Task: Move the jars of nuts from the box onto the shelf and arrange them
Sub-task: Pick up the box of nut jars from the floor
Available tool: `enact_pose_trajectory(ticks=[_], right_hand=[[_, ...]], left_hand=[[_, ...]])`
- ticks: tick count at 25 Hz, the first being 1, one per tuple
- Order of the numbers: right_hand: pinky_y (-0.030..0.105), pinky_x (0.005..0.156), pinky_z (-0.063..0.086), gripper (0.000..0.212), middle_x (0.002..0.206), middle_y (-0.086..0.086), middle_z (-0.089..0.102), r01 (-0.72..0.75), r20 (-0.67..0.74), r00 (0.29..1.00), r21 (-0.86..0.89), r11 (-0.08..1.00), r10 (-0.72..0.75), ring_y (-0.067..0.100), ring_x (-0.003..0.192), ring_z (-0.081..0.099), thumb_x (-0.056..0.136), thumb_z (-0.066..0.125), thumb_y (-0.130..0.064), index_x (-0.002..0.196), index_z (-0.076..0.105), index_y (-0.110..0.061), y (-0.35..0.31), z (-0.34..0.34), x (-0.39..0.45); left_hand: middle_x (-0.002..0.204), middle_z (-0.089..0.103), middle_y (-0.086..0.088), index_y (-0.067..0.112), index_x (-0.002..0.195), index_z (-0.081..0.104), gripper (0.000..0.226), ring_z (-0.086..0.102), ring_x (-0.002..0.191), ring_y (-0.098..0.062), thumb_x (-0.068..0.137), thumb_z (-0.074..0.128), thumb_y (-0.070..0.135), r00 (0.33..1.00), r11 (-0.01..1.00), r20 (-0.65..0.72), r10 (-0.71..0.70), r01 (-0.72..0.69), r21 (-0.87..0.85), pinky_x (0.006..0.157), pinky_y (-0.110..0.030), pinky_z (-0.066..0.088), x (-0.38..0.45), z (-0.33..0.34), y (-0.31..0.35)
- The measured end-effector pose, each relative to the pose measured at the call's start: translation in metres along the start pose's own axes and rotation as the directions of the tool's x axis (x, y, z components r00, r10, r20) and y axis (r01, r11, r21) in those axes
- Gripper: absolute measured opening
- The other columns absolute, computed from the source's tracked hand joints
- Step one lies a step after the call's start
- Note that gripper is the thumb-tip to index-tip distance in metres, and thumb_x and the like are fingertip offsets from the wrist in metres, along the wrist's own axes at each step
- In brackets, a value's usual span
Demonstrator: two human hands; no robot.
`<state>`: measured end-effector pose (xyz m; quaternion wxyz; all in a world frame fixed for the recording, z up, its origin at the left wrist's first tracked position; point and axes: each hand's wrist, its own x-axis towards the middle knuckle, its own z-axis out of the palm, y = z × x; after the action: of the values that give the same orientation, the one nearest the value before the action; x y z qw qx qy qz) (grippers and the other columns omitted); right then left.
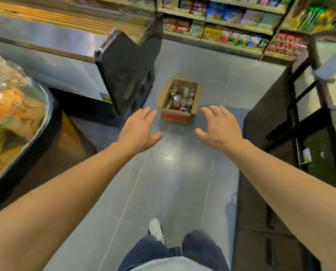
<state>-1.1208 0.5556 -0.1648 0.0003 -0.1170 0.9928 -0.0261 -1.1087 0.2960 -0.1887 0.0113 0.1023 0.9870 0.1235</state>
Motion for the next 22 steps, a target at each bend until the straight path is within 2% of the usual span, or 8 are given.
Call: enact_pose_trajectory(ticks=[4,7,14,17,22], right_hand=[[0.044,0.11,0.03,0.066,0.138,0.008,0.048,-0.098,-0.013,0.995,0.029,0.995,0.099,0.031,0.13,0.038,0.082,0.051,-0.054,0.136,0.044,-0.017,0.048,0.011,0.097],[0.045,0.11,0.029,0.068,0.139,0.01,0.046,-0.116,-0.004,0.993,0.043,0.992,0.117,0.034,0.131,0.036,0.084,0.053,-0.052,0.139,0.041,-0.013,0.085,0.026,0.174],[0.044,0.11,0.029,0.075,0.143,0.009,0.043,-0.136,0.128,0.984,0.102,0.985,0.123,0.032,0.133,0.034,0.082,0.047,-0.056,0.143,0.038,-0.014,0.177,0.049,0.388],[0.044,0.11,0.03,0.074,0.143,0.008,0.043,-0.132,0.177,0.977,0.083,0.988,0.116,0.032,0.132,0.034,0.083,0.048,-0.054,0.144,0.037,-0.014,0.199,0.063,0.467],[0.043,0.112,0.027,0.069,0.145,0.008,0.042,-0.195,0.24,0.954,0.046,0.98,0.178,0.032,0.134,0.032,0.085,0.051,-0.05,0.142,0.038,-0.014,0.218,0.116,0.601]], left_hand=[[0.158,0.023,-0.01,0.013,0.151,0.025,0.08,0.021,0.144,-0.028,0.089,0.057,0.051,0.993,0.992,0.01,0.117,-0.118,0.045,0.117,-0.038,0.016,0.133,-0.002,-0.006],[0.157,0.026,-0.011,0.012,0.15,0.028,0.079,0.024,0.142,-0.029,0.088,0.059,0.05,0.988,0.986,0.005,0.152,-0.152,0.065,0.115,-0.037,0.018,0.228,0.007,-0.011],[0.157,0.026,-0.011,0.014,0.15,0.029,0.079,0.024,0.144,-0.03,0.087,0.06,0.051,0.989,0.991,0.089,0.118,-0.123,0.055,0.116,-0.037,0.018,0.446,0.034,-0.028],[0.158,0.024,-0.01,0.016,0.151,0.026,0.08,0.021,0.145,-0.029,0.087,0.057,0.053,0.988,0.995,0.127,0.088,-0.092,0.026,0.117,-0.038,0.018,0.524,0.049,-0.048],[0.157,0.024,-0.012,0.014,0.151,0.024,0.079,0.021,0.144,-0.029,0.089,0.057,0.049,0.971,0.989,0.19,0.147,-0.142,-0.041,0.118,-0.039,0.018,0.674,0.095,-0.101]])
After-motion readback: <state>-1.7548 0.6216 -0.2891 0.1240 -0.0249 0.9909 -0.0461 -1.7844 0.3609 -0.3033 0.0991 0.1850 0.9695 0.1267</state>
